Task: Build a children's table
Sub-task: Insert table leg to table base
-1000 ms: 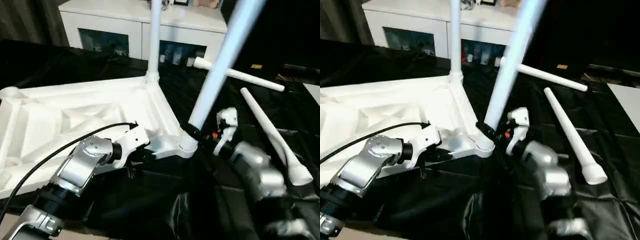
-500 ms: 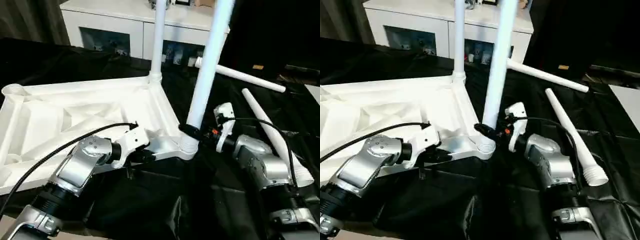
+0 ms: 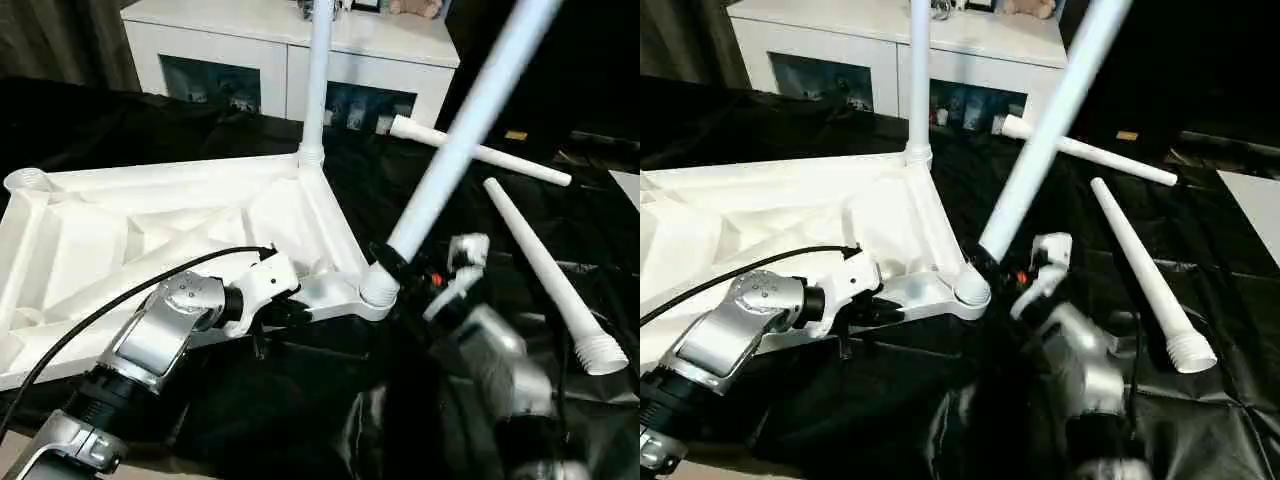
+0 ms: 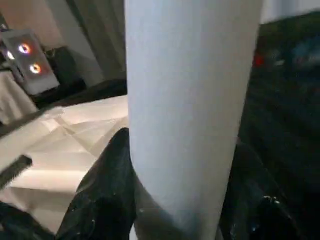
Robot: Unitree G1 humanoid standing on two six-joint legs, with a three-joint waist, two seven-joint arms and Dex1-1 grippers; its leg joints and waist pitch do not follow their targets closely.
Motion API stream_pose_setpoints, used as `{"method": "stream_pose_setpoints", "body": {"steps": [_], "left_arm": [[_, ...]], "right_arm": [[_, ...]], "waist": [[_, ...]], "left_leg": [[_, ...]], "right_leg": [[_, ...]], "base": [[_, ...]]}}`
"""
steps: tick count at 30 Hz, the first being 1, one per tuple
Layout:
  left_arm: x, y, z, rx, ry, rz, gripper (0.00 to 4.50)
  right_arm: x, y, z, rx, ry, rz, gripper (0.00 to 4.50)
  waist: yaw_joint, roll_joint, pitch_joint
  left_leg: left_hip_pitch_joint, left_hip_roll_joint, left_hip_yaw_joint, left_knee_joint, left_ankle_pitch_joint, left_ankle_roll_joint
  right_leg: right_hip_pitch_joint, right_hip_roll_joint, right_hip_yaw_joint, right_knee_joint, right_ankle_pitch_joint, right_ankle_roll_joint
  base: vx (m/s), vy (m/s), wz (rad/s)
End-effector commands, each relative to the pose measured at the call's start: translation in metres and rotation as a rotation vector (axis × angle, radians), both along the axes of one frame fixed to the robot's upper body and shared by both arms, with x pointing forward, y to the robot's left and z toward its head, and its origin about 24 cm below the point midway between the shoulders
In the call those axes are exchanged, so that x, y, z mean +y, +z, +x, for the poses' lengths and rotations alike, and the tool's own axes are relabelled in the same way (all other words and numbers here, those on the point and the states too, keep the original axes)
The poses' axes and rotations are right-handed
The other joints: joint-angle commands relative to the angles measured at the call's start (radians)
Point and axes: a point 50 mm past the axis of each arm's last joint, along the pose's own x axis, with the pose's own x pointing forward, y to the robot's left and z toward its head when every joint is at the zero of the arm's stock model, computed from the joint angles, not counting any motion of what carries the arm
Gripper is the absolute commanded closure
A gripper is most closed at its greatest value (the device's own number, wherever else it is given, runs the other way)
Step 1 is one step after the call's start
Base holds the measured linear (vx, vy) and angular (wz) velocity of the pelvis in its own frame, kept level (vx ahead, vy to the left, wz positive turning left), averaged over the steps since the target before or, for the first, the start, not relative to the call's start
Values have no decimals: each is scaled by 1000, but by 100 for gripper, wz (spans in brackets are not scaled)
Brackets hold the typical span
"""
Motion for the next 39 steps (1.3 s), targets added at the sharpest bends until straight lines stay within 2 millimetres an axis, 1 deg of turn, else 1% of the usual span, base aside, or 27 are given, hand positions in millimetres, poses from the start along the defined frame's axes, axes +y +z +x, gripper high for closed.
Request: {"method": "stream_pose_setpoints", "body": {"steps": [1, 2, 3, 4, 5, 7, 8, 10, 12, 14, 15, 16, 18, 20, 21, 23, 24, 25, 26, 28, 29, 30, 31, 32, 36, 37, 39], "left_arm": [[-1, 13, 5, -63, 5, -22, 450], [-1, 13, 5, -63, 5, -22, 450], [-1, 13, 5, -63, 5, -22, 450], [-2, 12, 4, -64, 7, -21, 450], [-2, 12, 4, -66, 8, -20, 450], [-2, 11, 3, -66, 13, -20, 450], [-2, 11, 3, -66, 14, -20, 450], [-2, 11, 3, -69, 17, -19, 450], [-2, 11, 3, -73, 21, -21, 450], [-3, 11, 3, -75, 25, -24, 450], [-3, 11, 3, -75, 25, -24, 450], [-3, 11, 3, -75, 24, -24, 450], [-3, 11, 3, -75, 24, -26, 450], [-2, 12, 2, -74, 19, -28, 450], [-2, 13, 2, -74, 16, -28, 450], [-1, 13, 2, -74, 15, -28, 450], [1, 14, 3, -76, 14, -23, 450], [1, 14, 3, -76, 14, -23, 450], [1, 14, 3, -77, 12, -21, 450], [2, 15, 3, -78, 10, -21, 450], [2, 15, 3, -79, 8, -20, 450], [1, 15, 3, -81, 8, -20, 450], [1, 15, 3, -82, 8, -20, 450], [1, 16, 3, -89, 5, -24, 450], [0, 15, 1, -94, -1, -25, 450], [1, 15, 0, -94, -2, -23, 450], [2, 14, -1, -95, -3, -21, 450]], "right_arm": [[-13, -36, -20, 132, -59, -138, 265], [-12, -37, -24, 113, -65, -157, 265], [-12, -37, -24, 113, -65, -157, 265], [-10, -38, -30, 77, -76, -191, 265], [-9, -38, -31, 69, -76, -200, 265], [-10, -39, -35, 59, -98, -208, 265], [-10, -40, -36, 58, -98, -213, 265], [-8, -40, -38, 32, -84, -250, 265], [-7, -37, -36, 3, -78, -267, 265], [-6, -36, -33, 11, -63, -269, 265], [-6, -36, -33, 11, -63, -269, 265], [-4, -38, -32, 38, -36, -277, 265], [-3, -40, -30, 53, -17, -286, 265], [-1, -40, -26, 103, 21, -271, 265], [-1, -39, -19, 152, 52, -282, 265], [-2, -38, -17, 162, 59, -292, 265], [-3, -29, -7, 179, 84, -266, 265], [-3, -29, -7, 179, 84, -266, 265], [-4, -21, 0, 179, 114, -236, 265], [-4, -18, 2, 193, 138, -233, 266], [-5, -16, 3, 205, 169, -239, 266], [-5, -15, 4, 219, 189, -246, 266], [-5, -15, 4, 221, 192, -247, 266], [-6, -15, 3, 233, 236, -268, 266], [-5, -18, -2, 250, 261, -279, 266], [-5, -19, -3, 253, 264, -280, 266], [-4, -22, -7, 265, 275, -282, 266]], "waist": [[0, 21, -42], [1, 20, -42], [0, 21, -41], [1, 16, -41], [3, 17, -41], [3, 13, -40], [4, 16, -40], [2, 14, -38], [0, 13, -38], [-1, 8, -38], [-2, 9, -38], [-4, 6, -39], [-5, 7, -38], [-6, 4, -37], [-8, 6, -37], [-11, 6, -38], [-12, 4, -38], [-12, 4, -38], [-12, 2, -39], [-13, 1, -39], [-13, -2, -41], [-13, -1, -41], [-13, -4, -42], [-13, -2, -41], [-10, -3, -42], [-11, -11, -42], [-9, -7, -43]], "left_leg": [[3, 33, -4, -89, -229, -1], [5, 34, -4, -89, -239, 1], [4, 34, -4, -90, -241, 1], [2, 34, -4, -91, -239, 3], [3, 34, -4, -90, -238, 4], [-3, 33, -5, -92, -226, 7], [0, 33, -5, -94, -232, 7], [0, 34, -6, -95, -250, 7], [0, 34, -6, -96, -263, 9], [-2, 34, -6, -95, -255, 16], [-2, 34, -7, -96, -254, 17], [-3, 34, -6, -95, -248, 19], [-2, 33, -6, -94, -247, 21], [-4, 33, -6, -95, -247, 23], [-4, 32, -8, -96, -252, 22], [-3, 33, -8, -96, -261, 17], [-1, 33, -7, -96, -264, 13], [-1, 33, -8, -96, -266, 13], [-2, 33, -8, -95, -262, 13], [-4, 34, -8, -95, -254, 13], [-3, 33, -6, -92, -243, 15], [-3, 33, -6, -92, -230, 17], [-3, 34, -5, -91, -222, 19], [-3, 33, -5, -90, -216, 20], [-3, 34, -4, -89, -210, 17], [-4, 34, -4, -89, -207, 19], [-4, 34, -4, -88, -192, 21]], "right_leg": [[39, -65, 35, -82, -156, -208], [35, -66, 37, -84, -176, -202], [35, -65, 38, -84, -178, -201], [36, -65, 37, -85, -182, -195], [35, -65, 38, -85, -181, -193], [38, -63, 37, -85, -182, -184], [37, -64, 38, -87, -194, -180], [35, -64, 38, -89, -220, -176], [34, -65, 39, -91, -243, -169], [34, -64, 40, -90, -232, -168], [34, -64, 39, -90, -232, -168], [35, -63, 39, -90, -227, -168], [34, -63, 39, -91, -232, -167], [35, -63, 39, -91, -240, -164], [36, -62, 39, -90, -250, -162], [34, -62, 38, -92, -265, -160], [33, -62, 38, -93, -271, -157], [33, -63, 39, -92, -274, -158], [34, -63, 38, -92, -268, -158], [36, -64, 38, -91, -261, -160], [35, -64, 38, -91, -248, -162], [36, -64, 38, -89, -234, -167], [36, -65, 38, -88, -224, -169], [35, -63, 37, -87, -214, -175], [36, -65, 37, -87, -213, -175], [37, -65, 37, -88, -214, -174], [37, -66, 37, -86, -201, -175]], "base": [[0, 0, 0], [0, 0, 0], [0, 0, 0], [0, 0, 0], [0, 0, 0], [0, 0, 0], [0, 0, 0], [0, 0, 0], [0, 0, 0], [0, 0, 0], [0, 0, 0], [0, 0, 0], [0, 0, 0], [0, 0, 0], [0, 0, 0], [0, 0, 0], [0, 0, 0], [0, 0, 0], [0, 0, 0], [0, 0, 0], [0, 0, 0], [0, 0, 0], [0, 0, 0], [0, 0, 0], [0, 0, 0], [0, 0, 0], [0, 0, 0]]}}
